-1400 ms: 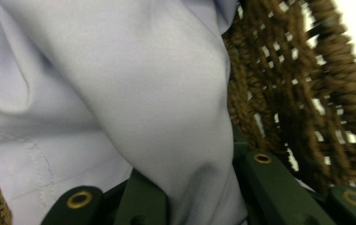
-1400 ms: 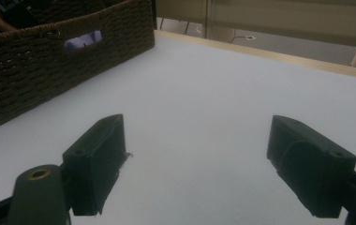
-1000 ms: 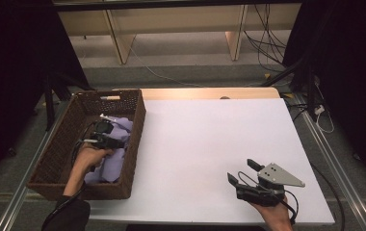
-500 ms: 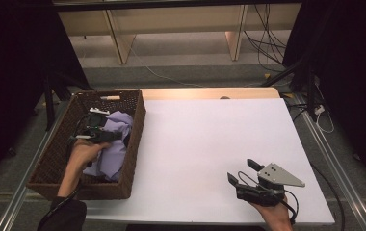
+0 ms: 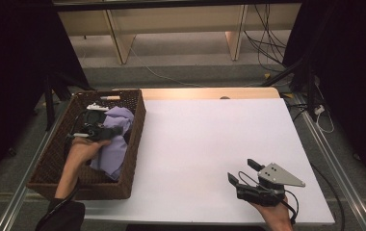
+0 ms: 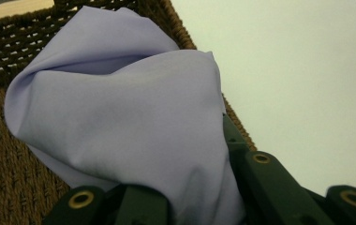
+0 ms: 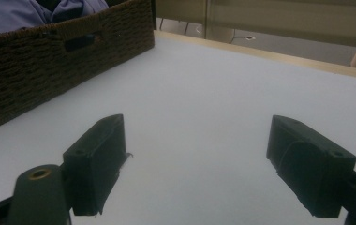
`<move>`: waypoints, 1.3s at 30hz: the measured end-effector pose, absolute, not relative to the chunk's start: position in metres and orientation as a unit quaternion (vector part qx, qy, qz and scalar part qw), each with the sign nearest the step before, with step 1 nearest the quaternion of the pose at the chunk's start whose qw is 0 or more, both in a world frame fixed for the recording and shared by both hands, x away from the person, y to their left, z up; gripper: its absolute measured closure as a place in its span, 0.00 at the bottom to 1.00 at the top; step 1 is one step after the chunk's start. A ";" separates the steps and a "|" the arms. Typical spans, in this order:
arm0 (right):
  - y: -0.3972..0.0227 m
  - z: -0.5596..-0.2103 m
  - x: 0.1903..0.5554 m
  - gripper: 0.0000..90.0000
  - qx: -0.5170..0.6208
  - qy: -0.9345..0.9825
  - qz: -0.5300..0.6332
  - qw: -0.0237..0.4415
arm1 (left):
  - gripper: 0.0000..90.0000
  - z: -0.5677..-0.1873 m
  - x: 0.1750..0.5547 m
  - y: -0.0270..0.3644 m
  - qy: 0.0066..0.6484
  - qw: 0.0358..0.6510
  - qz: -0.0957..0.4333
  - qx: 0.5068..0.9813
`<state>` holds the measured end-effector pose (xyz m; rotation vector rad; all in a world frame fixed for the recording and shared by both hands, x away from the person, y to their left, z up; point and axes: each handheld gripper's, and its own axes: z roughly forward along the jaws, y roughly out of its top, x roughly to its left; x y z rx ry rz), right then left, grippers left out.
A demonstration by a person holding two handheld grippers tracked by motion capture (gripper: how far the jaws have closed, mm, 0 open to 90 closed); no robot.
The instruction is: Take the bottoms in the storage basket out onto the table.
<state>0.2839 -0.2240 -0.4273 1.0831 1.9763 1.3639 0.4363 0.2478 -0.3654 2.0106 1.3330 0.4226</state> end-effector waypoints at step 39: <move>-0.224 -0.427 0.284 0.23 0.398 0.727 0.500 0.251 | 0.86 -0.332 0.414 0.224 0.455 0.376 0.181 0.787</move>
